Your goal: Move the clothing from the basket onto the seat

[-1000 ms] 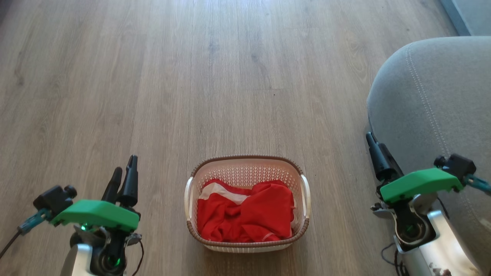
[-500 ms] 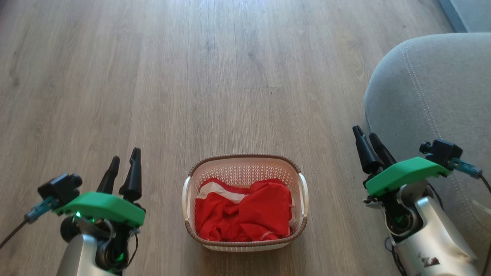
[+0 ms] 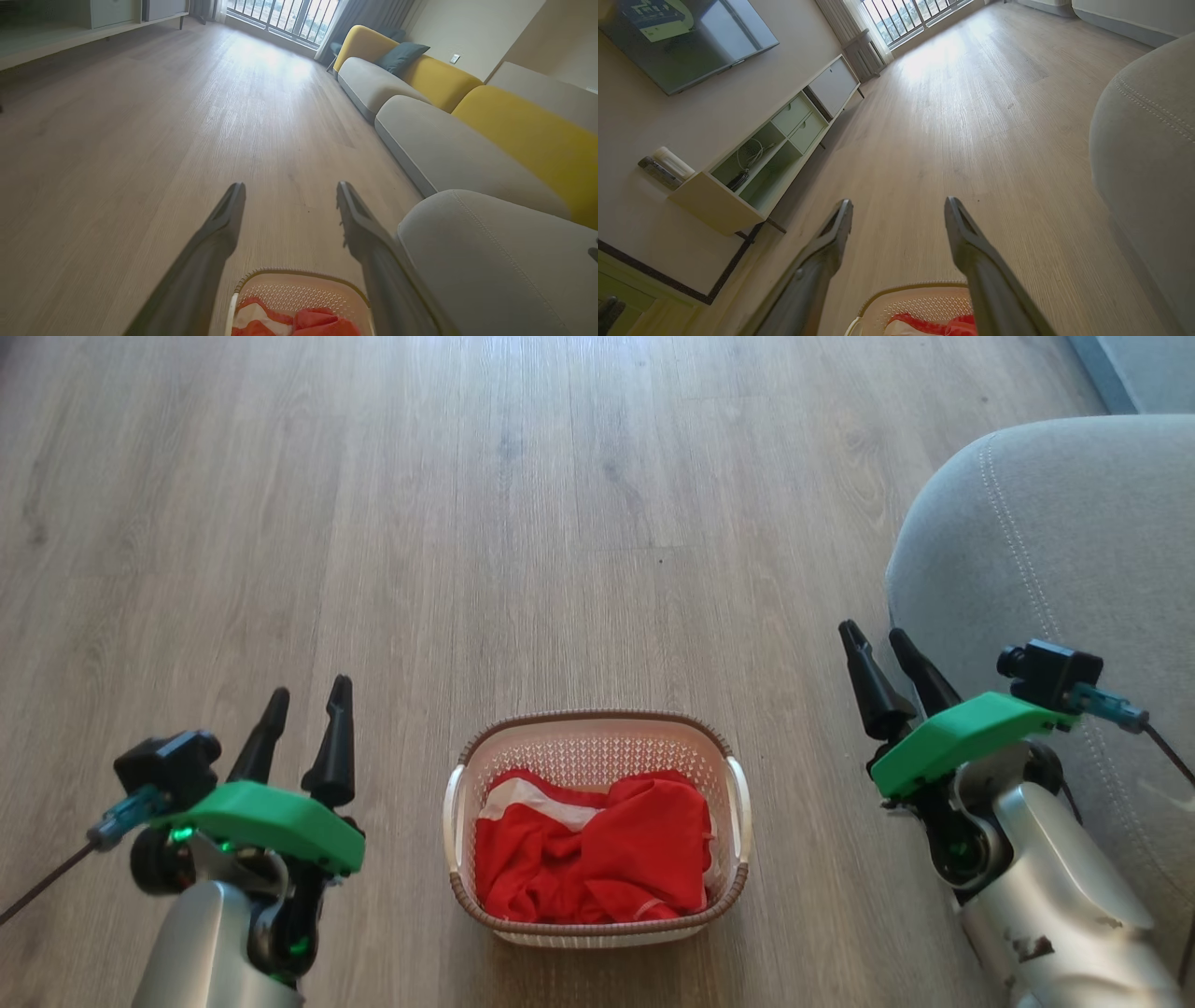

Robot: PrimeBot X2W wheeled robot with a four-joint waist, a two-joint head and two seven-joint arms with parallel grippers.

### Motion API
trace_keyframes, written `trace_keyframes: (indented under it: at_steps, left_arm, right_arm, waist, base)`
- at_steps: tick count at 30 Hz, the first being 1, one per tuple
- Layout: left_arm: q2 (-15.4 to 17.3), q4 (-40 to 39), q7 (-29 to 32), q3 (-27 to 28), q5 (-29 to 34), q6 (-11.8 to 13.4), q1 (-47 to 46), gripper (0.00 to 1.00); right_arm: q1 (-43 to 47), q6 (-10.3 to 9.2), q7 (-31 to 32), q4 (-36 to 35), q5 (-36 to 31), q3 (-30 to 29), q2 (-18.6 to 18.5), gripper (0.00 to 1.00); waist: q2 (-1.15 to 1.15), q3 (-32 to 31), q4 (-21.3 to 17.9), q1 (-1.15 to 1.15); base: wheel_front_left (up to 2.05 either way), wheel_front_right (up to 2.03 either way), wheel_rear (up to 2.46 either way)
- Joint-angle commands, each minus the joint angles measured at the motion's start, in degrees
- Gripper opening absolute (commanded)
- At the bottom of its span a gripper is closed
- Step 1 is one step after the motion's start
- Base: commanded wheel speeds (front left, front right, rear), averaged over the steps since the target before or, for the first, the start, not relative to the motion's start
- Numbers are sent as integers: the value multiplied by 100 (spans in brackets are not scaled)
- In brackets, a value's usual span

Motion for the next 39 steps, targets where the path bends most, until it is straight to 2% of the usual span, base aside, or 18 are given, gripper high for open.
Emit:
trace_keyframes:
  at_steps: [1, 39]
  left_arm:
    - [161, -162, -111, 96, 230, 42, -415, 100]
    - [342, -1, -727, -11, 2868, 361, -966, 100]
  right_arm:
    - [-394, 2, -109, -110, -177, 125, -101, 100]
    - [-1254, 2, -732, 481, -2433, 621, -318, 100]
  waist:
    - [0, 2, 0, 0]
    - [0, 44, -6, -1]
  base:
    - [0, 0, 0]
    - [0, 0, 0]
